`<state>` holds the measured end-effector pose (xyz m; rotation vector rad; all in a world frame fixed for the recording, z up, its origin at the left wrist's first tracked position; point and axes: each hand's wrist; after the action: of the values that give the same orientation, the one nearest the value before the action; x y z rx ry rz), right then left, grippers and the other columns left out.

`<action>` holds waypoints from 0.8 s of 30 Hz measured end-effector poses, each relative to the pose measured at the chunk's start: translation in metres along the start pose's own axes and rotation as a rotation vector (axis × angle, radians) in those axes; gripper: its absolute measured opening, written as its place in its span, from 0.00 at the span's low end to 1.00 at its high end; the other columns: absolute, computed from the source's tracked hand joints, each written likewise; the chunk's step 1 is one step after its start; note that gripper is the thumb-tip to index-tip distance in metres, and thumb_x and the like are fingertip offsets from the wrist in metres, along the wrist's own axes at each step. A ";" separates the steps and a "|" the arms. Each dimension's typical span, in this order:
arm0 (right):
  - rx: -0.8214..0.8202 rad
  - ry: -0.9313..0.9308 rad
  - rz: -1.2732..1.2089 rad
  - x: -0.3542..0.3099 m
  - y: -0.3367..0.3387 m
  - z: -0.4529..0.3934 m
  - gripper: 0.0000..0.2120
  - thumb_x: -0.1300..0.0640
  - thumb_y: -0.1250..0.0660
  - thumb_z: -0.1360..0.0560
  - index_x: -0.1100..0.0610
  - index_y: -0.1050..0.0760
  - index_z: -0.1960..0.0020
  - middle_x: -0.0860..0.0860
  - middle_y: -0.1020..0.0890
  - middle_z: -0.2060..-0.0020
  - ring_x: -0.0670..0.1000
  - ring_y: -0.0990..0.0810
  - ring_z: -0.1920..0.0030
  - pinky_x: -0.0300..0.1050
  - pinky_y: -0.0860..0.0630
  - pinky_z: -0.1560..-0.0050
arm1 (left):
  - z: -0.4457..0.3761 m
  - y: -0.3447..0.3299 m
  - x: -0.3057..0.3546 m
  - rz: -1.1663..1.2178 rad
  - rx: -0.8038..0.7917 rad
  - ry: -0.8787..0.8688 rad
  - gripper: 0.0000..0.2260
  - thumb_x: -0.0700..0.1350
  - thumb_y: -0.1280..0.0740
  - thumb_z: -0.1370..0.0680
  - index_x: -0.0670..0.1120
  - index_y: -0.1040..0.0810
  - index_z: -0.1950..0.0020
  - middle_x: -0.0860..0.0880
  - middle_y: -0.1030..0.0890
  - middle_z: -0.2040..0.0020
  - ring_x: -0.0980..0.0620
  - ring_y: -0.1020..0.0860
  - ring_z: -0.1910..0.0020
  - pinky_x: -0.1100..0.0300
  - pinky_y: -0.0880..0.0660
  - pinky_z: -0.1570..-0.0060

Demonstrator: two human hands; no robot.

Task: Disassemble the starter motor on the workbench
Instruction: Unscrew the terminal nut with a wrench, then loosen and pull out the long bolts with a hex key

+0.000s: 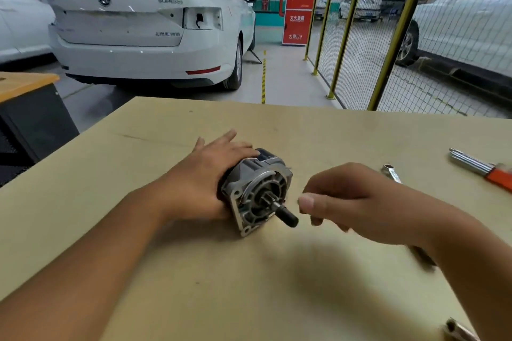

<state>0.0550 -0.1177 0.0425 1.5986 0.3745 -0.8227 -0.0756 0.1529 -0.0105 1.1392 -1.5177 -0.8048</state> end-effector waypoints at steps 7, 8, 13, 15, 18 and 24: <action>0.591 -0.227 -0.058 0.055 0.061 0.018 0.06 0.49 0.27 0.25 0.50 0.16 0.59 0.51 0.15 0.66 0.48 0.21 0.68 0.50 0.24 0.62 | -0.018 0.003 0.002 -0.001 0.069 -0.087 0.28 0.46 0.22 0.28 0.61 0.26 0.31 0.60 0.22 0.33 0.60 0.27 0.31 0.48 0.55 0.22; 0.641 -0.263 -0.035 0.064 0.055 0.019 0.06 0.53 0.27 0.24 0.51 0.16 0.60 0.50 0.15 0.67 0.49 0.20 0.67 0.50 0.24 0.61 | -0.020 0.003 0.002 -0.033 0.091 -0.120 0.27 0.42 0.21 0.29 0.56 0.23 0.32 0.57 0.20 0.36 0.56 0.25 0.35 0.54 0.48 0.25; 0.533 -0.314 0.255 0.085 0.041 0.025 0.04 0.48 0.26 0.27 0.45 0.19 0.60 0.41 0.17 0.66 0.44 0.20 0.61 0.42 0.28 0.63 | -0.020 -0.001 0.005 -0.120 0.188 -0.249 0.20 0.37 0.19 0.30 0.44 0.18 0.40 0.56 0.24 0.47 0.48 0.21 0.50 0.55 0.28 0.44; 0.450 -0.342 0.322 0.087 0.044 0.026 0.05 0.45 0.25 0.30 0.43 0.19 0.58 0.40 0.17 0.65 0.41 0.21 0.61 0.40 0.29 0.63 | -0.019 -0.004 0.006 -0.141 0.239 -0.243 0.18 0.35 0.21 0.29 0.42 0.18 0.41 0.52 0.21 0.47 0.45 0.20 0.51 0.50 0.25 0.45; 0.316 -0.357 0.410 0.091 0.046 0.028 0.08 0.44 0.22 0.32 0.45 0.17 0.58 0.40 0.17 0.63 0.39 0.21 0.61 0.36 0.29 0.63 | -0.011 -0.007 0.008 -0.145 0.308 -0.194 0.16 0.41 0.27 0.28 0.40 0.19 0.41 0.45 0.18 0.47 0.46 0.22 0.50 0.52 0.26 0.45; 0.247 -0.362 0.537 0.093 0.042 0.024 0.06 0.45 0.23 0.29 0.44 0.19 0.60 0.42 0.19 0.63 0.41 0.23 0.62 0.36 0.30 0.65 | -0.009 -0.015 0.011 -0.225 0.416 -0.061 0.21 0.50 0.37 0.25 0.35 0.20 0.42 0.38 0.19 0.49 0.36 0.21 0.51 0.44 0.23 0.47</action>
<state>0.1400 -0.1692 0.0081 1.6243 -0.4161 -0.7324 -0.0638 0.1378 -0.0182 1.6271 -1.6750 -0.6927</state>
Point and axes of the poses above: each hand's wrist, its own z-axis away from the middle knuckle, its own y-axis out of the back of the hand, x = y × z
